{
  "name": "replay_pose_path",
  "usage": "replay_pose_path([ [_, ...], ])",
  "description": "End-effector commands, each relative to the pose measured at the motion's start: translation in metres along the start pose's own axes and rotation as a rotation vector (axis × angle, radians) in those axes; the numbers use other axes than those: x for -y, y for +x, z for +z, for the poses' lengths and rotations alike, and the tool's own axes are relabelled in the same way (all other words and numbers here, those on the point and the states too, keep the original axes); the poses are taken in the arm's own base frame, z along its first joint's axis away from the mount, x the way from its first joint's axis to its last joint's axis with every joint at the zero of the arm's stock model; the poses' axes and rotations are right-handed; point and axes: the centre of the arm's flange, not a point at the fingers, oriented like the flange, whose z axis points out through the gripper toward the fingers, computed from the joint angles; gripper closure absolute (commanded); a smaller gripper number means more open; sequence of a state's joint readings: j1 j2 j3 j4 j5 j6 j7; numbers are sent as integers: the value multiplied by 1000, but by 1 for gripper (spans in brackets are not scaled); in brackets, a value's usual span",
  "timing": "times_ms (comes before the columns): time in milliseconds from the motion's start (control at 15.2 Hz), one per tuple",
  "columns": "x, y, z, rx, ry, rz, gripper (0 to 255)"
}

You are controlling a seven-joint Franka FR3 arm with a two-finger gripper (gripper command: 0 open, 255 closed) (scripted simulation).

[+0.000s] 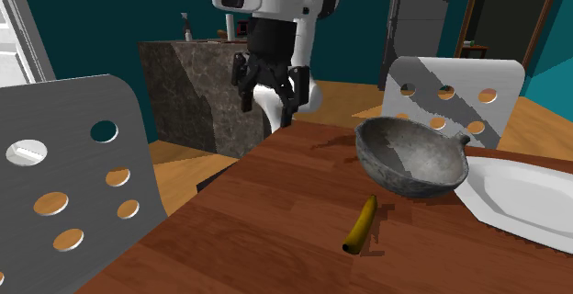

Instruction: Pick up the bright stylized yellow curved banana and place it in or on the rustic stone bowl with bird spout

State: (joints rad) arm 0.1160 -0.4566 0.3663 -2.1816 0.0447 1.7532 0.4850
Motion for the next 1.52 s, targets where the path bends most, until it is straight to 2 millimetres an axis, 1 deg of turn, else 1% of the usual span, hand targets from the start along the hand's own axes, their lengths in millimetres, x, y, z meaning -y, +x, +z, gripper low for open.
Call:
replay_pose_path([
  [0,28,6,4,-4,-1,-3,0],
  [990,222,45,24,-31,-18,-28,0],
  [1452,221,46,60,-31,-18,-28,0],
])
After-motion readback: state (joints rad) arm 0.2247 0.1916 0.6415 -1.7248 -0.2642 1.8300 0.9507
